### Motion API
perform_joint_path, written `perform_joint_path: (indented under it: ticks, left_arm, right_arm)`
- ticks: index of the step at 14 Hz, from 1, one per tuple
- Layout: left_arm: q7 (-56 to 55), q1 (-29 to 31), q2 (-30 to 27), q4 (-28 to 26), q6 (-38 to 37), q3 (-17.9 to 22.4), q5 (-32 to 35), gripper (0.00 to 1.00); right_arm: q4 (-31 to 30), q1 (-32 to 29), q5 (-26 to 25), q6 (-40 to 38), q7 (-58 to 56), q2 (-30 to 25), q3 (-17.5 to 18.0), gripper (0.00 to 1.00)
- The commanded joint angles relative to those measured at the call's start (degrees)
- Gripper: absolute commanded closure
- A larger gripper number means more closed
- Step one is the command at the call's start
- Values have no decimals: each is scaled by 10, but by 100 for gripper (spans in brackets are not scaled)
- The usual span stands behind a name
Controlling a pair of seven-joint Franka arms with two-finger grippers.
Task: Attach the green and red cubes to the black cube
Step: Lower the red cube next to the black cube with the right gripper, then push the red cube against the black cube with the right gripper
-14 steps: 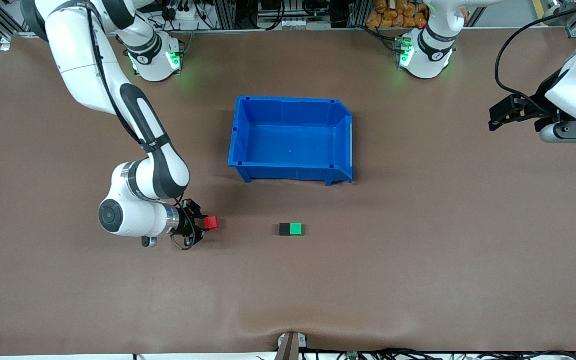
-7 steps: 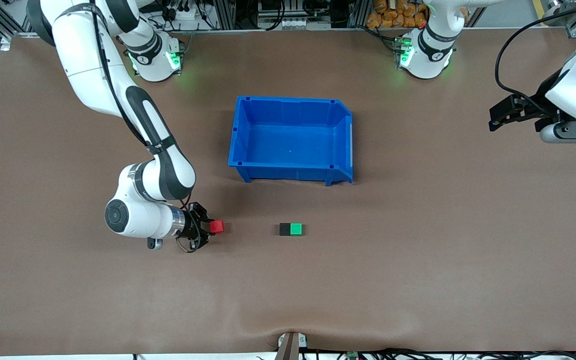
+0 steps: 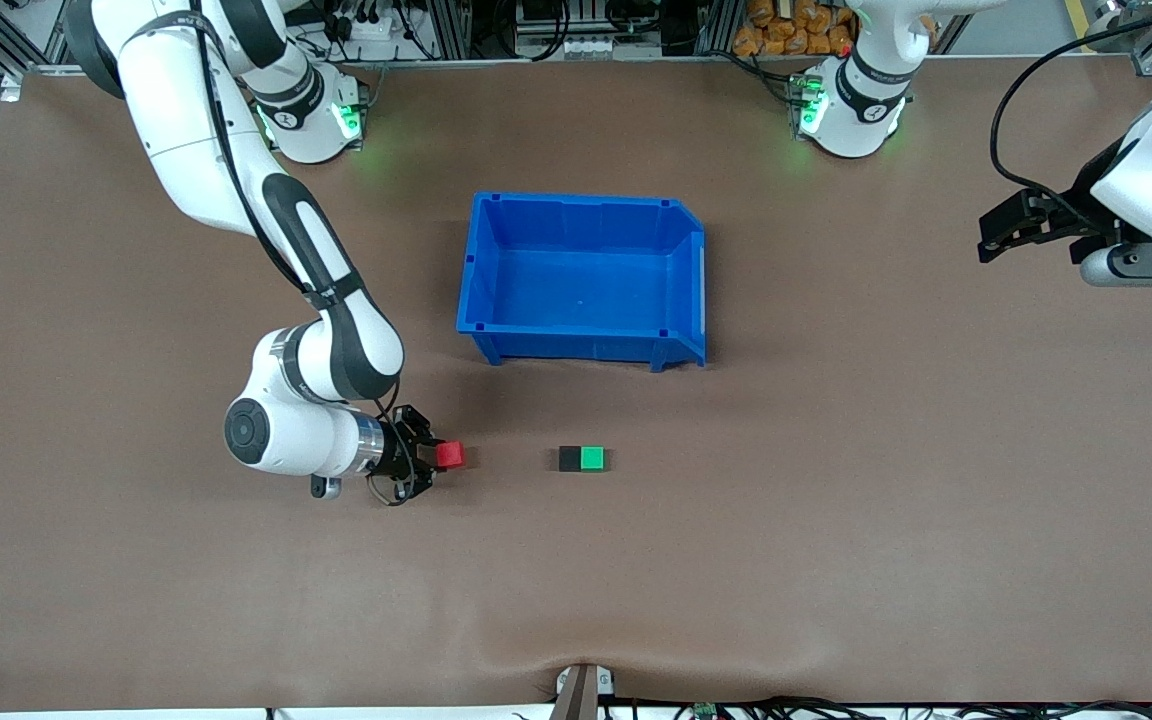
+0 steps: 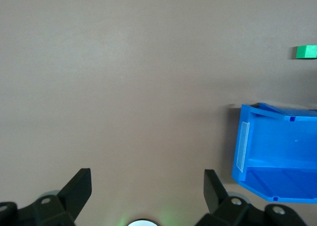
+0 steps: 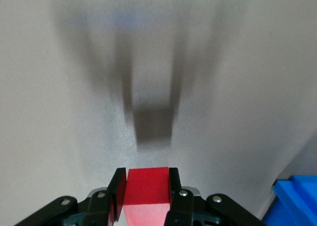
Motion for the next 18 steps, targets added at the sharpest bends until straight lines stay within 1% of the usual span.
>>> perform_joint_path:
  ticks: [1, 4, 8, 18]
  left_arm:
    - [0, 3, 0, 1, 4, -3, 0, 0]
    - [1, 3, 0, 1, 4, -3, 0, 0]
    - [0, 3, 0, 1, 4, -3, 0, 0]
    - [5, 6, -1, 0, 4, -2, 0, 0]
  right_arm:
    - [37, 16, 13, 0, 19, 24, -3, 100]
    - [49, 21, 14, 0, 29, 32, -3, 100]
    - [55, 36, 14, 33, 48, 45, -3, 100]
    - [90, 57, 20, 35, 79, 74, -3, 100]
